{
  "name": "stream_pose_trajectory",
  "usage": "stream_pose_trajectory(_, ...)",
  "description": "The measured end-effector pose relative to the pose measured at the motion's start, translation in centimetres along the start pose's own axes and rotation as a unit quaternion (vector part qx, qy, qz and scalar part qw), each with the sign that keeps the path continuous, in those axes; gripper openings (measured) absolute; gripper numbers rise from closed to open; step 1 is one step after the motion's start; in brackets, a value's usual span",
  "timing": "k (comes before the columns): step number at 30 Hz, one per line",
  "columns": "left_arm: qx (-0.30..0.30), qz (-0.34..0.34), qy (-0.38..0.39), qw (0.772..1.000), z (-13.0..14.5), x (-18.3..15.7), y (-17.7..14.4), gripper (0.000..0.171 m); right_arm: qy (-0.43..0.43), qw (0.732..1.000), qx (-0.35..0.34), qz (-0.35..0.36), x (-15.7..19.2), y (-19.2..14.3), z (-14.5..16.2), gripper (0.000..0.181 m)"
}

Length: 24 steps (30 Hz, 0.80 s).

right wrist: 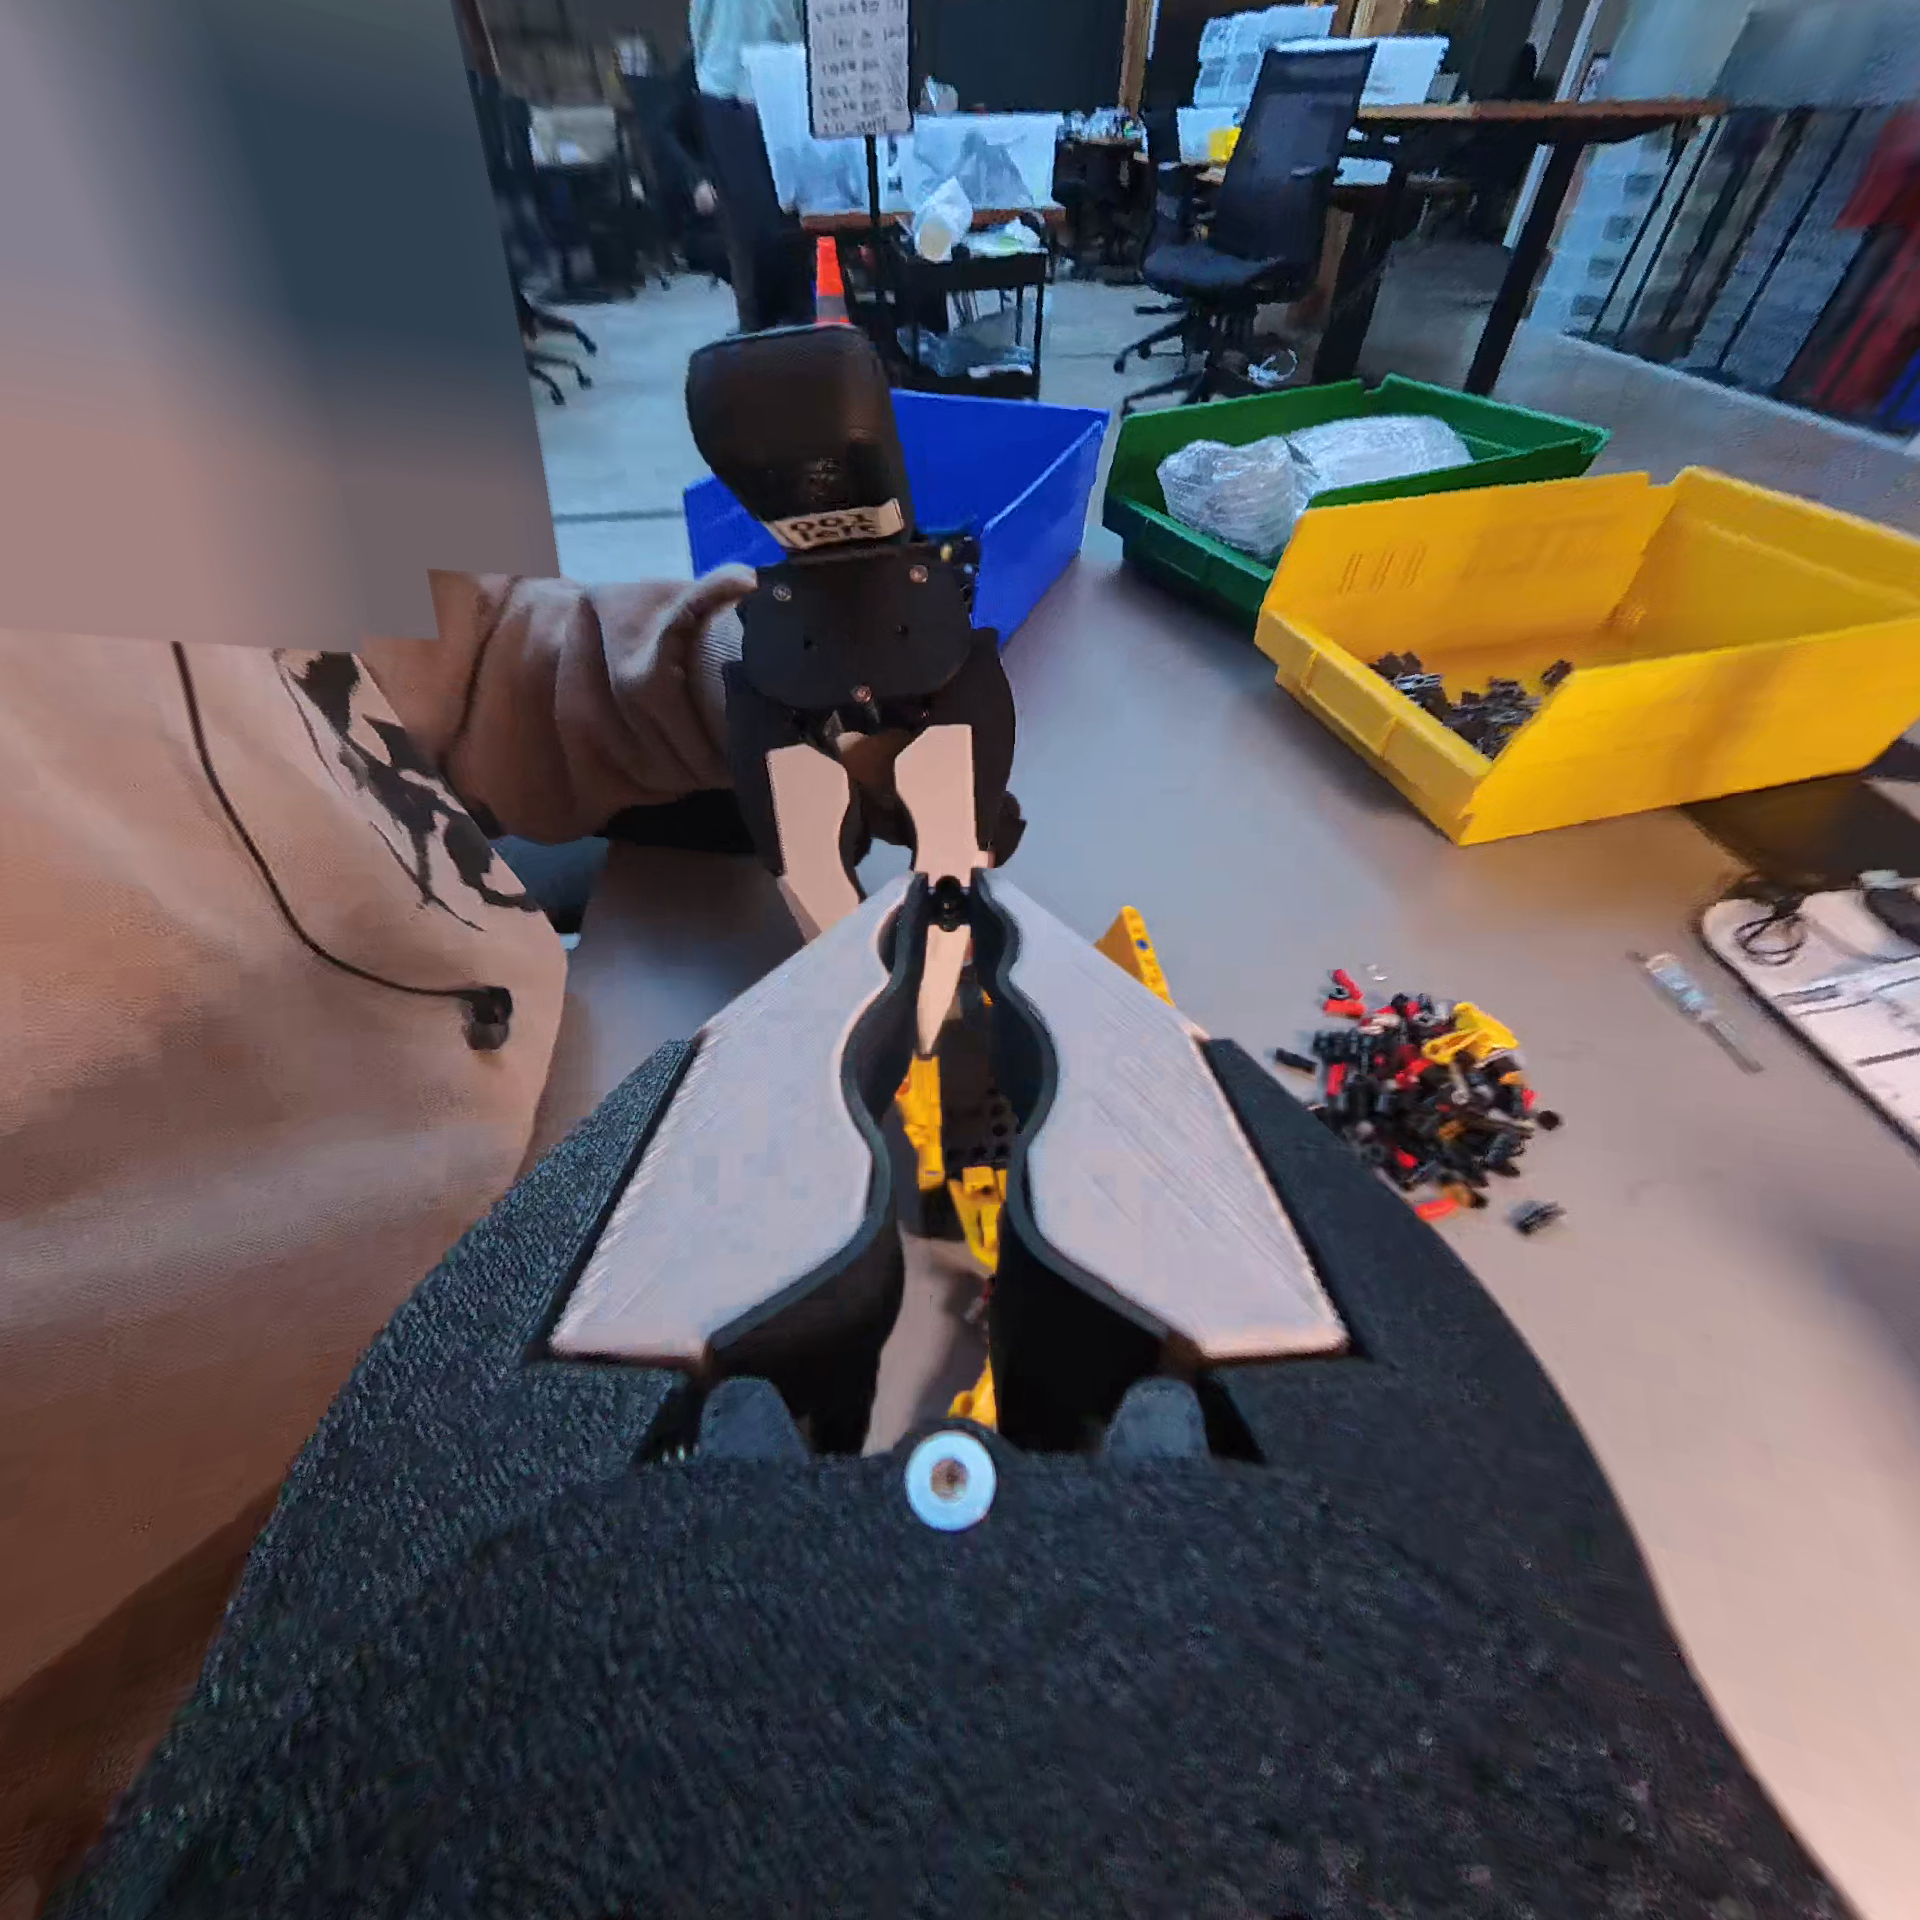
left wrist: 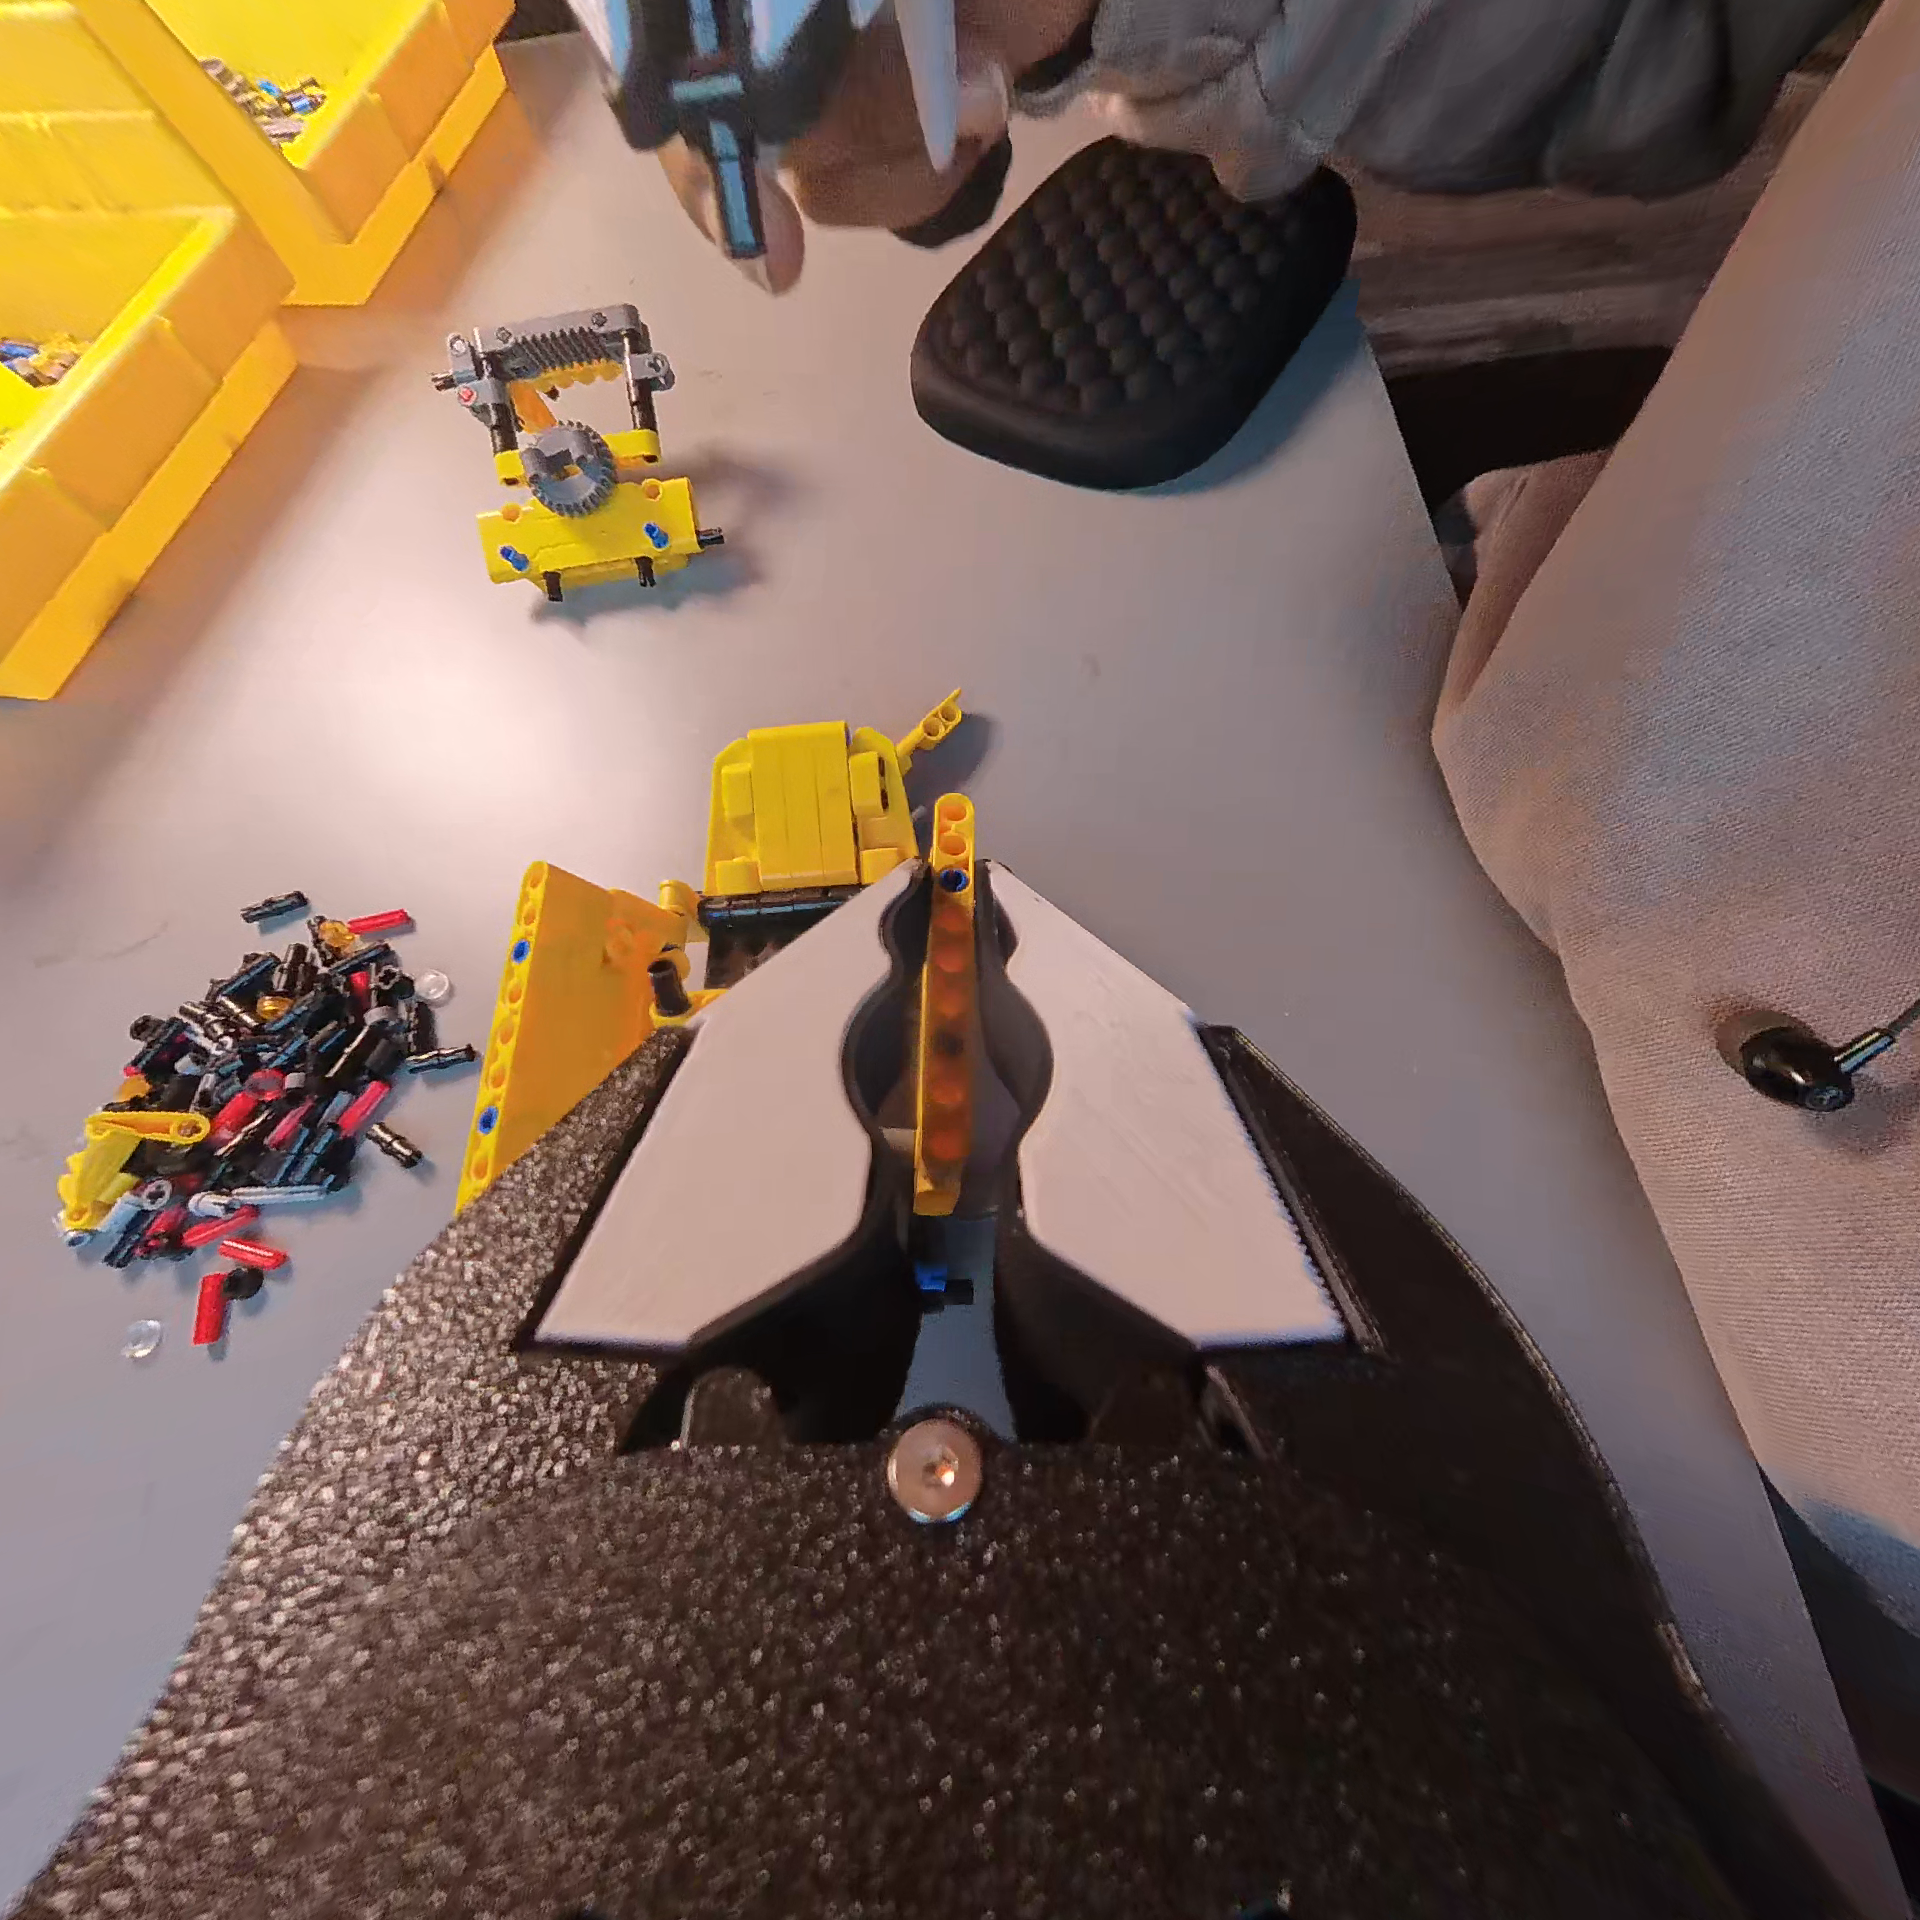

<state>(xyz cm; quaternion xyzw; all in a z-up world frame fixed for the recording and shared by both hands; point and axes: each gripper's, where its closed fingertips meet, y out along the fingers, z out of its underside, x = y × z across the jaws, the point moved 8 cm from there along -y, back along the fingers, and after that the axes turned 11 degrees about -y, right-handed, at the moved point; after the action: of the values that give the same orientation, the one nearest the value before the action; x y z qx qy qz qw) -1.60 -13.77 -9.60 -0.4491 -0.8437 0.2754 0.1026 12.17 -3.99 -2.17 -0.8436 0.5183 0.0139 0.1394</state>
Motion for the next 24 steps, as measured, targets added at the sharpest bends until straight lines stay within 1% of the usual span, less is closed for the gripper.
stream_pose_trajectory(2,-0.015,0.009,-0.01,1.0,0.2,0.0,0.0,0.007,0.043,0.999,-0.028,-0.001,-0.3,-0.4,1.1,0.006)
stream_pose_trajectory(4,-0.024,0.017,-0.023,0.999,0.4,0.2,0.0,0.007,0.095,0.991,-0.095,-0.028,-0.4,-1.0,1.5,0.006)
stream_pose_trajectory(6,-0.032,0.02,-0.029,0.999,0.4,0.4,-0.1,0.007,0.142,0.975,-0.164,-0.058,-0.5,-1.6,1.6,0.007)
stream_pose_trajectory(8,-0.042,0.025,-0.038,0.998,0.3,0.5,-0.3,0.007,0.19,0.953,-0.219,-0.085,-0.7,-2.1,1.7,0.007)
stream_pose_trajectory(10,-0.066,0.037,-0.046,0.996,0.1,0.5,-0.7,0.008,0.232,0.932,-0.257,-0.105,-1.1,-2.3,2.0,0.006)
stream_pose_trajectory(11,-0.083,0.045,-0.051,0.994,-0.1,0.5,-1.0,0.009,0.243,0.926,-0.267,-0.109,-1.2,-2.3,2.2,0.006)
stream_pose_trajectory(13,-0.125,0.057,-0.066,0.988,-0.6,0.7,-1.8,0.011,0.251,0.924,-0.266,-0.112,-1.3,-2.2,2.7,0.006)
stream_pose_trajectory(15,-0.177,0.055,-0.088,0.979,-1.2,1.1,-2.6,0.013,0.25,0.928,-0.254,-0.107,-1.4,-1.7,3.0,0.006)
stream_pose_trajectory(18,-0.234,0.055,-0.119,0.963,-2.0,1.4,-3.0,0.016,0.222,0.949,-0.207,-0.085,-1.4,-0.4,3.4,0.006)
stream_pose_trajectory(21,-0.246,0.05,-0.122,0.96,-2.2,1.2,-2.6,0.016,0.166,0.971,-0.158,-0.064,-1.0,1.6,3.2,0.006)
stream_pose_trajectory(24,-0.242,0.043,-0.107,0.963,-2.3,0.9,-2.4,0.012,0.134,0.981,-0.131,-0.055,-0.8,3.4,3.1,0.007)
